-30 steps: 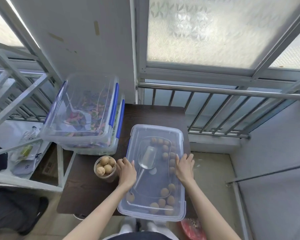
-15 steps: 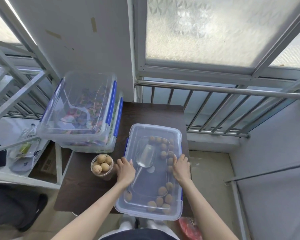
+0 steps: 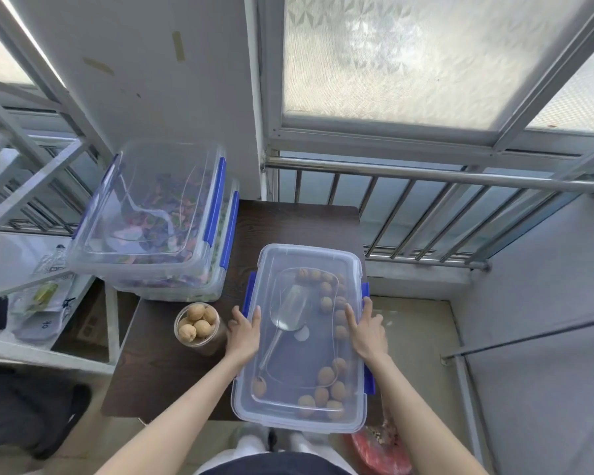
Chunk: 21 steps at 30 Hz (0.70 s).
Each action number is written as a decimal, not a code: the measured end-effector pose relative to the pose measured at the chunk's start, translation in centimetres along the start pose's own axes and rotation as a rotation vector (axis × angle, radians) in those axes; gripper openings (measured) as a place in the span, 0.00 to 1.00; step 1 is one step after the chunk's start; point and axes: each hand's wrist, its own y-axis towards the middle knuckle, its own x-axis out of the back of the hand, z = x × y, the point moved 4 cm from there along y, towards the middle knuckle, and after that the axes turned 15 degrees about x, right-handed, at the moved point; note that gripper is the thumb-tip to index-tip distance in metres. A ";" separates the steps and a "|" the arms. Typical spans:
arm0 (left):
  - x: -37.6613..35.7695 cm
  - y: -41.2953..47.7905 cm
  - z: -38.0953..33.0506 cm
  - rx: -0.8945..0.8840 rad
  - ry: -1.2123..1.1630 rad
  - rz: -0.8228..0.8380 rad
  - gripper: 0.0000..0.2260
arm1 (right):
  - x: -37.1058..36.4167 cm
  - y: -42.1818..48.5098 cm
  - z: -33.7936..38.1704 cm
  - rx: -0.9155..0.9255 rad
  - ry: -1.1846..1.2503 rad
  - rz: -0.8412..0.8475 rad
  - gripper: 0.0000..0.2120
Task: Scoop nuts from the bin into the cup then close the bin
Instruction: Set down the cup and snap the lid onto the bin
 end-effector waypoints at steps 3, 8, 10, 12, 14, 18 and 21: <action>0.4 -0.2 -0.5 0.021 0.169 -0.085 0.33 | 0.8 0.3 0.8 0.051 -0.112 -0.058 0.33; 0.5 -1.3 -2.3 -0.092 0.389 -0.248 0.24 | 0.7 0.2 1.1 0.045 -0.153 -0.054 0.27; 0.7 -1.4 -2.0 -0.148 0.432 -0.325 0.23 | 0.7 0.3 1.3 0.057 -0.188 -0.042 0.26; 1.0 -1.4 -1.8 -0.195 0.475 -0.360 0.22 | 0.6 0.5 1.4 0.062 -0.201 -0.035 0.26; 1.1 -1.5 -2.1 -0.227 0.515 -0.351 0.21 | 0.4 0.5 1.5 0.069 -0.221 -0.038 0.24; 0.5 -1.0 -2.3 -0.282 0.562 -0.364 0.19 | -0.2 0.5 1.9 0.069 -0.285 -0.050 0.23; 0.4 -0.9 -2.6 -0.304 0.566 -0.374 0.18 | -0.3 0.6 1.9 0.068 -0.287 -0.049 0.23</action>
